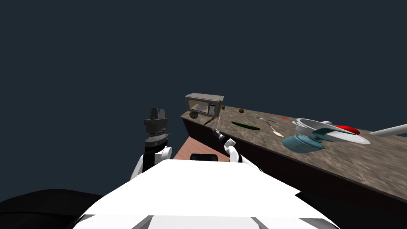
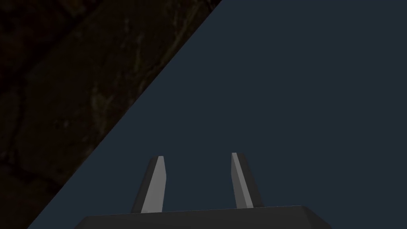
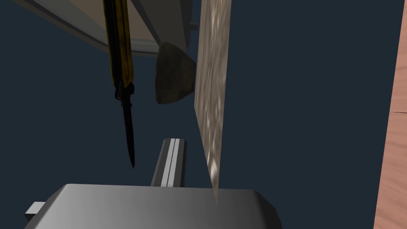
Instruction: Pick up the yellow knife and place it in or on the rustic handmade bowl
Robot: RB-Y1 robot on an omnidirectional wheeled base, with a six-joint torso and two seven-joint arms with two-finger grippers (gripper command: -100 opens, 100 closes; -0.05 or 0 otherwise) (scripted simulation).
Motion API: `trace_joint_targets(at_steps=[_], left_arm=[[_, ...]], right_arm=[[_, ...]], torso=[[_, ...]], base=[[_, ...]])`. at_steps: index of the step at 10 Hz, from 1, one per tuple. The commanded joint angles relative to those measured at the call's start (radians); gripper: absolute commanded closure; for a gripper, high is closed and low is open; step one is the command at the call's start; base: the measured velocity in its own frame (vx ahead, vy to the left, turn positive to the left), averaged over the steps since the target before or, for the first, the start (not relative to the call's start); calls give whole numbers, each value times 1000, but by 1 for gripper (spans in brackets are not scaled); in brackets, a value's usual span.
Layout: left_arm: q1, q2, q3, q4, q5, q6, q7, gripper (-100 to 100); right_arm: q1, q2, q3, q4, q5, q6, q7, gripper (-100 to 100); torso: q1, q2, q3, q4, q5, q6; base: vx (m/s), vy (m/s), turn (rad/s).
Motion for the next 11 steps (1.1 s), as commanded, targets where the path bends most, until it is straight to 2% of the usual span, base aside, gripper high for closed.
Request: trace_joint_targets(at_steps=[1,2,3,5,7,8,9,11], left_arm=[[0,0,0,0,0,0,0,0],[0,0,0,0,0,0,0,0],[0,0,0,0,0,0,0,0],[0,0,0,0,0,0,0,0],[0,0,0,0,0,0,0,0],[0,0,0,0,0,0,0,0],[0,0,0,0,0,0,0,0],[0,0,0,0,0,0,0,0]], right_arm=[[23,-29,4,15,10,-8,-1,-100],[23,-29,4,15,10,-8,-1,-100],[35,-59,6,24,15,-14,-3,-100],[35,-59,6,24,15,-14,-3,-100],[41,-115,6,31,16,-27,-9,-100],[41,-115,6,59,16,-27,-9,-100],[41,-115,6,31,16,-27,-9,-100],[29,-160,-2,25,6,-45,-20,-100]], torso=[[0,0,0,0,0,0],[2,2,1,0,0,0],[2,4,2,1,0,0],[2,7,4,2,1,0],[1,3,2,1,0,0],[3,4,2,1,1,0],[4,5,3,1,1,0],[2,2,1,1,1,0]], base=[[-44,36,7],[-72,36,-7],[-118,52,2],[-62,26,-6],[-57,39,-4],[-76,58,-14],[-36,24,-3],[-32,45,-18]])
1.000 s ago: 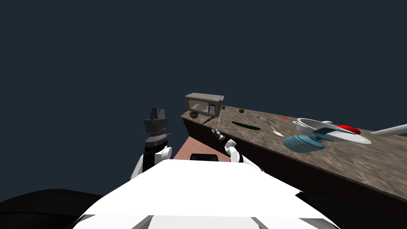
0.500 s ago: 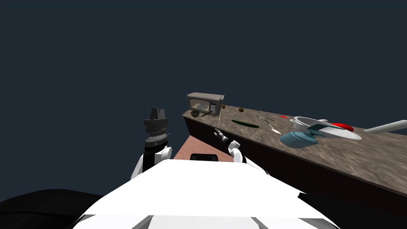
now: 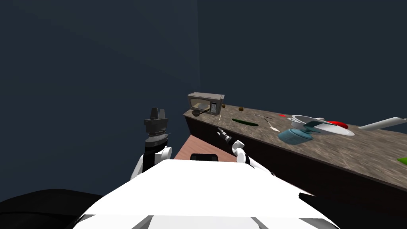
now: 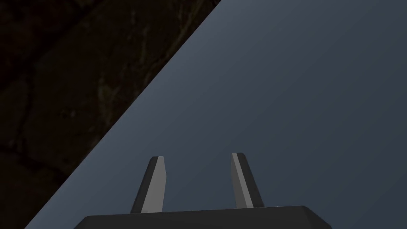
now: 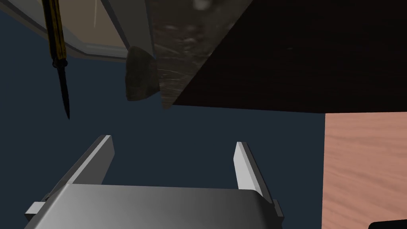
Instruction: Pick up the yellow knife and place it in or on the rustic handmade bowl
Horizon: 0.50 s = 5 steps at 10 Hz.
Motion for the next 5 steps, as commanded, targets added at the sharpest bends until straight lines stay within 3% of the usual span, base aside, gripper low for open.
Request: trace_joint_targets(at_steps=[1,4,5], left_arm=[[0,0,0,0,0,0,0,0],[0,0,0,0,0,0,0,0],[0,0,0,0,0,0,0,0]], right_arm=[[-26,-30,-10,3,-12,-25,-2,-100],[-59,-54,-29,-20,-32,-57,-17,-100],[-59,-54,-29,-20,-32,-57,-17,-100]], torso=[[0,0,0,0,0,0],[10,0,0,0,2,0],[8,-1,-1,0,2,-1]], base=[[-46,115,-52],[-32,176,-75],[-18,68,20]])
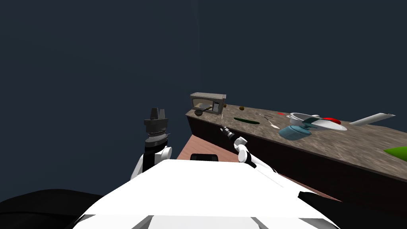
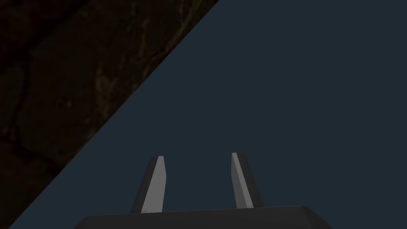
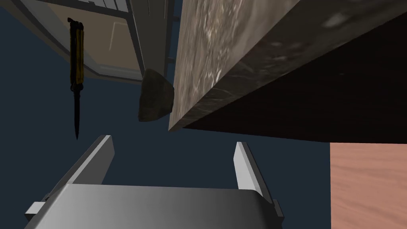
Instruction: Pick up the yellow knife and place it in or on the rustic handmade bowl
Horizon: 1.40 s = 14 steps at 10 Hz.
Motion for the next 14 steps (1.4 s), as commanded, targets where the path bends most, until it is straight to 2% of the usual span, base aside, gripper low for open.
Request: trace_joint_targets(at_steps=[1,3,6,7,8,9,10,11,12,13,14], left_arm=[[0,0,0,0,0,0,0,0],[0,0,0,0,0,0,0,0],[0,0,0,0,0,0,0,0],[0,0,0,0,0,0,0,0],[0,0,0,0,0,0,0,0],[0,0,0,0,0,0,0,0],[0,0,0,0,0,0,0,0],[0,0,0,0,0,0,0,0],[0,0,0,0,0,0,0,0],[0,0,0,0,0,0,0,0],[0,0,0,0,0,0,0,0]], right_arm=[[-37,-9,-21,-6,-22,-26,1,-100],[-47,-8,-27,-14,-28,-35,-3,-100],[-95,18,-55,-50,-58,-77,-23,-100],[-95,18,-55,-50,-58,-77,-23,-100],[-122,45,-71,-68,-73,-103,-34,-100],[-127,51,-74,-70,-76,-109,-37,-100],[-135,77,-86,-71,-81,-132,-48,-100],[-122,97,-92,-59,-79,-146,-55,-100],[-124,85,-90,-60,-82,-131,-45,-100],[-125,86,-91,-56,-82,-134,-42,0],[-129,86,-41,-50,-132,-171,7,-100]], torso=[[0,0,0,0,0,0],[4,-1,0,0,1,0],[3,1,0,0,0,0],[2,0,0,0,0,0],[0,-1,-1,0,0,0],[0,-4,-2,-1,0,0],[0,-5,-3,-1,0,0],[0,-8,-5,-2,0,0],[1,-13,-8,-3,0,0],[-2,-9,-6,-3,-1,0],[-5,-5,-3,-1,-1,0]], base=[[-20,101,-118],[-10,135,-87],[-31,120,-98],[-4,84,-45],[41,76,-92],[45,77,-79],[113,82,-9],[199,101,53],[95,47,11],[15,9,-2],[-2,-39,17]])
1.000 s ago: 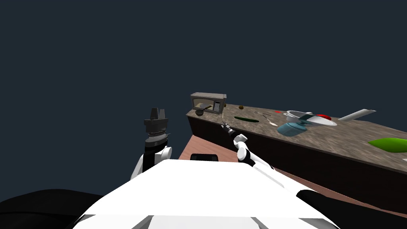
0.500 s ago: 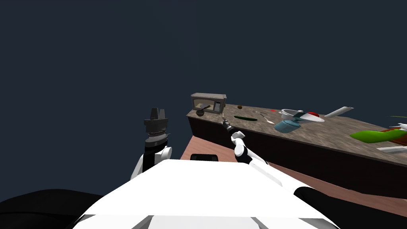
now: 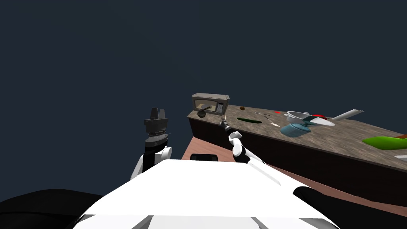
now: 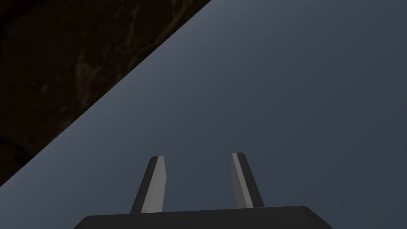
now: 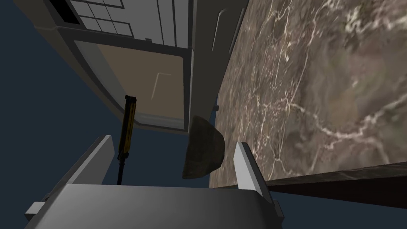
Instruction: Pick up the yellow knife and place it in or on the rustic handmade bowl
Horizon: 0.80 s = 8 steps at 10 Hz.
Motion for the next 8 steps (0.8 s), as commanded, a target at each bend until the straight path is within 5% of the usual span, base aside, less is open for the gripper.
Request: trace_joint_targets(at_steps=[1,2,4,6,8], left_arm=[[0,0,0,0,0,0,0,0],[0,0,0,0,0,0,0,0],[0,0,0,0,0,0,0,0],[0,0,0,0,0,0,0,0],[0,0,0,0,0,0,0,0]], right_arm=[[-2,0,50,4,-50,-20,30,-100],[-2,0,58,4,-82,-20,30,-100],[-6,-1,130,10,-139,-58,81,-100],[-6,-1,143,10,-195,-58,81,-100],[-11,-1,218,17,-256,-95,131,-100]], torso=[[0,0,0,0,0,0],[-1,1,1,0,0,0],[-2,2,1,0,0,0],[0,2,1,0,0,0],[0,2,1,0,0,0]], base=[[-12,-58,13],[-9,-34,3],[-9,-56,13],[-4,-12,1],[-10,-44,15]])
